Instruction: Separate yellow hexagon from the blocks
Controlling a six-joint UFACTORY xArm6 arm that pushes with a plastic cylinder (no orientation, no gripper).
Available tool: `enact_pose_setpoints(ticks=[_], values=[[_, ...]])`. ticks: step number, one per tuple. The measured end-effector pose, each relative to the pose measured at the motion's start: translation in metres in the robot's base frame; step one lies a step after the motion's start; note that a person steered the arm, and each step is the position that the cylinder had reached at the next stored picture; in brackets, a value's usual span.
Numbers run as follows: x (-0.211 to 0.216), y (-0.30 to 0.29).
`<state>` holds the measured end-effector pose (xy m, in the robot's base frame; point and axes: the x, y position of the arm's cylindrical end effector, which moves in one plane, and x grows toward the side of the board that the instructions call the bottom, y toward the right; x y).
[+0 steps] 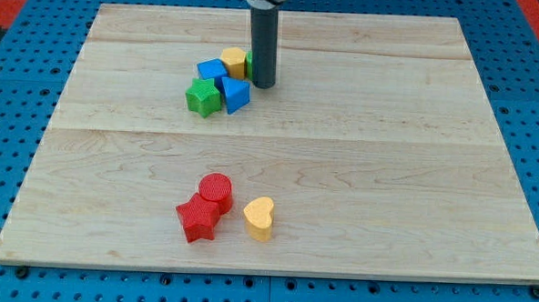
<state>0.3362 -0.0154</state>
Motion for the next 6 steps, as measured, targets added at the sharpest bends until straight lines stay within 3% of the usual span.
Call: enact_pose_setpoints(ticks=[1,2,3,5,6], values=[[-0.048,0.000],[-0.054,-0.012],[-0.026,-0.033],[0.019,-0.020],[0.041,0.039]])
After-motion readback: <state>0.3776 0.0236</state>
